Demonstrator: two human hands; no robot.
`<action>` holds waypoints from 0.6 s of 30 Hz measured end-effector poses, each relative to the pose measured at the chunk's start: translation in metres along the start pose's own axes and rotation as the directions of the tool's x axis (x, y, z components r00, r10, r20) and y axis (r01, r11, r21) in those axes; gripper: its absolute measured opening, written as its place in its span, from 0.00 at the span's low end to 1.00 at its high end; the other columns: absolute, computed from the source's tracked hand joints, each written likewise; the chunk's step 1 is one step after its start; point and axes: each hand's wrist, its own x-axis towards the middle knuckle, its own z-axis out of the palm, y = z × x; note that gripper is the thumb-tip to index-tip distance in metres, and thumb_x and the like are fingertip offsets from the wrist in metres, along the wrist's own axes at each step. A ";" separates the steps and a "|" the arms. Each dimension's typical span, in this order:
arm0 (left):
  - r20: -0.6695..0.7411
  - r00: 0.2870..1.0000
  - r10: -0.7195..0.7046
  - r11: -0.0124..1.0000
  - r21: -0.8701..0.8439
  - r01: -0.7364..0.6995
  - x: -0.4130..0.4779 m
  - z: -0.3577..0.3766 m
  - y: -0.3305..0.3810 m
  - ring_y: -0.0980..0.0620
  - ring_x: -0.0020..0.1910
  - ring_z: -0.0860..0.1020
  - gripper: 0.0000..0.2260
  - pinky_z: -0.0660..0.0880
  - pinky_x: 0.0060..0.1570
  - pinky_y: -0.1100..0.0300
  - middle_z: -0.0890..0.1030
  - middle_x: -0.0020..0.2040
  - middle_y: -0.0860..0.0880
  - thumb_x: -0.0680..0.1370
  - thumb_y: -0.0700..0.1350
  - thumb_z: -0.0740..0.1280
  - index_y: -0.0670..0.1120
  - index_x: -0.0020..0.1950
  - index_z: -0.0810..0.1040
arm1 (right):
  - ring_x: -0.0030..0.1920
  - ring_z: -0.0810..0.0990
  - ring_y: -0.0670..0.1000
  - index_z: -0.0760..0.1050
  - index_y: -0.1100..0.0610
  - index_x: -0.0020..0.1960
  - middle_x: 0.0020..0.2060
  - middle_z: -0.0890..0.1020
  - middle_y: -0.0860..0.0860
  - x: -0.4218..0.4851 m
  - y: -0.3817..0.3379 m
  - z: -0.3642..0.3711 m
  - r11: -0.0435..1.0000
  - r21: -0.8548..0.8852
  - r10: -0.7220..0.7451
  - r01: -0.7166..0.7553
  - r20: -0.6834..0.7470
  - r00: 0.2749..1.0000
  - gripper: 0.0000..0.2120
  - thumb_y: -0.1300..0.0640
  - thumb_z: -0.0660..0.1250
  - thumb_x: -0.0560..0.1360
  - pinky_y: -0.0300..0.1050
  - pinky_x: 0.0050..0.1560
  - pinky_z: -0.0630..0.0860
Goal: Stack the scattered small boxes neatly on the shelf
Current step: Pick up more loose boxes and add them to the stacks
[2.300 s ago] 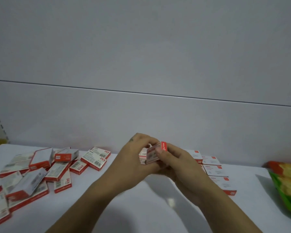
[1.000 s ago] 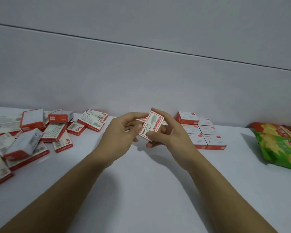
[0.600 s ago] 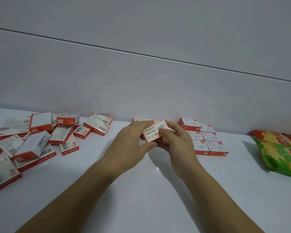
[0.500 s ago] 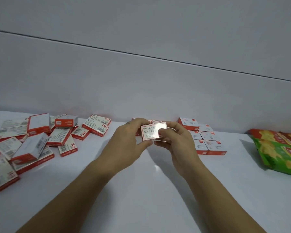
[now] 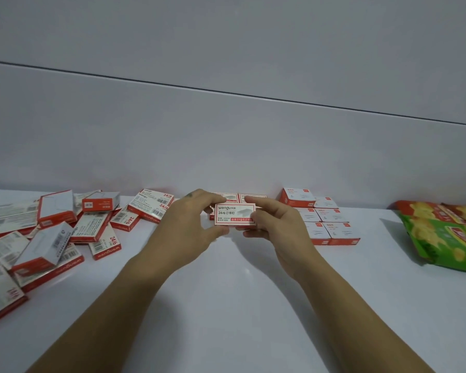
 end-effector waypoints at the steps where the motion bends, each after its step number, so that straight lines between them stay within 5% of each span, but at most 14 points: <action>1: 0.009 1.000 0.011 0.999 0.031 -0.011 0.000 0.000 -0.001 0.65 0.48 0.73 0.20 0.66 0.46 0.76 0.78 0.53 0.59 0.70 0.48 0.76 0.54 0.61 0.77 | 0.42 0.85 0.54 0.79 0.58 0.59 0.46 0.86 0.52 0.001 0.001 0.001 1.000 -0.024 -0.004 0.004 0.001 1.000 0.16 0.69 0.60 0.77 0.44 0.42 0.82; 6: 0.042 0.999 -0.011 0.991 0.137 0.005 -0.001 0.000 -0.006 0.63 0.49 0.69 0.21 0.63 0.47 0.69 0.78 0.55 0.58 0.72 0.52 0.73 0.55 0.64 0.75 | 0.41 0.84 0.44 0.79 0.54 0.59 0.42 0.86 0.43 0.004 0.008 -0.002 0.957 -0.280 -0.092 0.081 -0.026 0.995 0.14 0.63 0.64 0.76 0.40 0.41 0.80; 9: 0.079 0.994 -0.080 0.980 0.187 0.064 0.000 0.001 -0.012 0.61 0.51 0.68 0.23 0.64 0.51 0.63 0.78 0.59 0.57 0.72 0.51 0.74 0.56 0.65 0.75 | 0.42 0.81 0.37 0.79 0.49 0.58 0.40 0.83 0.36 0.006 0.008 -0.009 0.798 -0.571 -0.260 0.193 -0.037 0.965 0.12 0.58 0.65 0.76 0.32 0.42 0.76; 18: 0.177 0.960 -0.219 0.927 0.345 0.148 0.005 0.011 -0.024 0.53 0.57 0.74 0.24 0.72 0.57 0.55 0.78 0.62 0.54 0.72 0.59 0.70 0.55 0.67 0.74 | 0.47 0.78 0.33 0.79 0.45 0.58 0.43 0.79 0.33 0.014 -0.005 -0.036 0.779 -0.603 -0.334 0.171 -0.168 0.928 0.13 0.56 0.64 0.76 0.29 0.47 0.71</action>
